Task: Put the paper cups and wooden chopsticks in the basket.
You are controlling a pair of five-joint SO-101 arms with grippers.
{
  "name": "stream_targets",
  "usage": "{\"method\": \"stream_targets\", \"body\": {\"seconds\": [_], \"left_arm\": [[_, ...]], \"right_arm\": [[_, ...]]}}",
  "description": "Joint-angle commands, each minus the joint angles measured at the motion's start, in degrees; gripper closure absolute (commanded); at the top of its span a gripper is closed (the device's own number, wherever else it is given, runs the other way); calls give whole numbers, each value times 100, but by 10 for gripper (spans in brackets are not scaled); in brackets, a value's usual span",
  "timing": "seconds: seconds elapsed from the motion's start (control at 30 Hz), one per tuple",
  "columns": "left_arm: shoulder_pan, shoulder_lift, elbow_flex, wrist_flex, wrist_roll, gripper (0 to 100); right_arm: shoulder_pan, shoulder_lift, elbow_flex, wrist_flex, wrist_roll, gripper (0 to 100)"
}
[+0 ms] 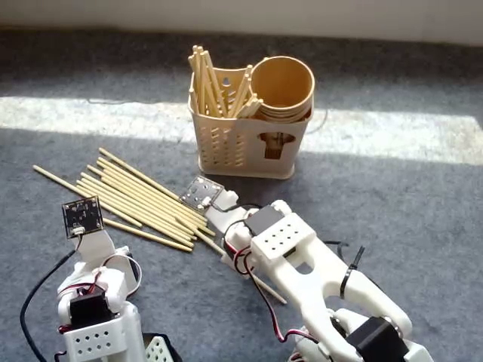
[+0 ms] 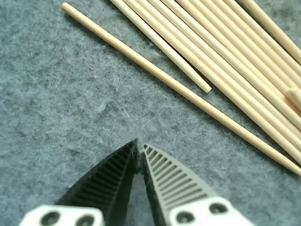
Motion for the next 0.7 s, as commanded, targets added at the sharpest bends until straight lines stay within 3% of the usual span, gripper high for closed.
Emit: {"method": "stream_targets", "body": {"seconds": [0.0,0.27,0.5,0.67], "left_arm": [[-48,-31,110,26,-26,993],[-48,-31,110,26,-26,993],[-48,-31,110,26,-26,993],[-48,-31,110,26,-26,993]], "right_arm": [[-57,-4,180,-374,-149,825],[-66,-4,637,-716,-123,832],[-66,-40,673,-690,-114,990],[-75,-75,620,-295,-114,993]]}}
